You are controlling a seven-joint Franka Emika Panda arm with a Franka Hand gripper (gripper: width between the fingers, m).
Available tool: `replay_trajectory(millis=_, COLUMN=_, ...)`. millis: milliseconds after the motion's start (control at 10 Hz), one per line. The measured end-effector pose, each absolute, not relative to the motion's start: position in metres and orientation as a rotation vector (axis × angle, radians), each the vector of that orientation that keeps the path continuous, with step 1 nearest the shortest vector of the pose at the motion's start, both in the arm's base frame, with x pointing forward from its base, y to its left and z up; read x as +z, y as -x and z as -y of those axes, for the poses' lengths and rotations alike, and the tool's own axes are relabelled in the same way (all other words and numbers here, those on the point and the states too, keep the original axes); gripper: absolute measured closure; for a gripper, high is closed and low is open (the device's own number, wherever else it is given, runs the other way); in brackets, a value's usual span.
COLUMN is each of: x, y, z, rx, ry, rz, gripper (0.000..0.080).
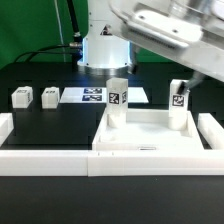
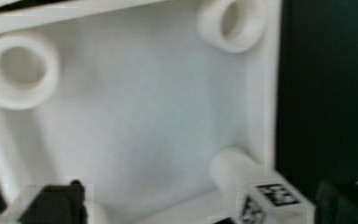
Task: Assemble square table
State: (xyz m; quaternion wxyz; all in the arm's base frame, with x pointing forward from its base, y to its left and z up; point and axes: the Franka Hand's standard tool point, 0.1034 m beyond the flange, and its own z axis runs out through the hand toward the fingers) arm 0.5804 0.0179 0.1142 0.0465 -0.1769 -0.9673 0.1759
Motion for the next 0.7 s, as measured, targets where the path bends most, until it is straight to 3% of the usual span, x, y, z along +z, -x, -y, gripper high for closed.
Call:
replay_trajectory(millis=200, x=0.11, y=-0.557, z=0.038, rx=0.572, ry=0.663, rz=2.888, gripper=0.0151)
replay_trajectory(millis=400, x=0.102, y=-0.552, z=0.085, rx=0.575, ry=0.813, rz=2.853, gripper=0.0151)
replay_trajectory(millis=700, x=0.1, y=-0.551, z=0.083, rx=0.604, ry=1.164, rz=2.768, gripper=0.0151)
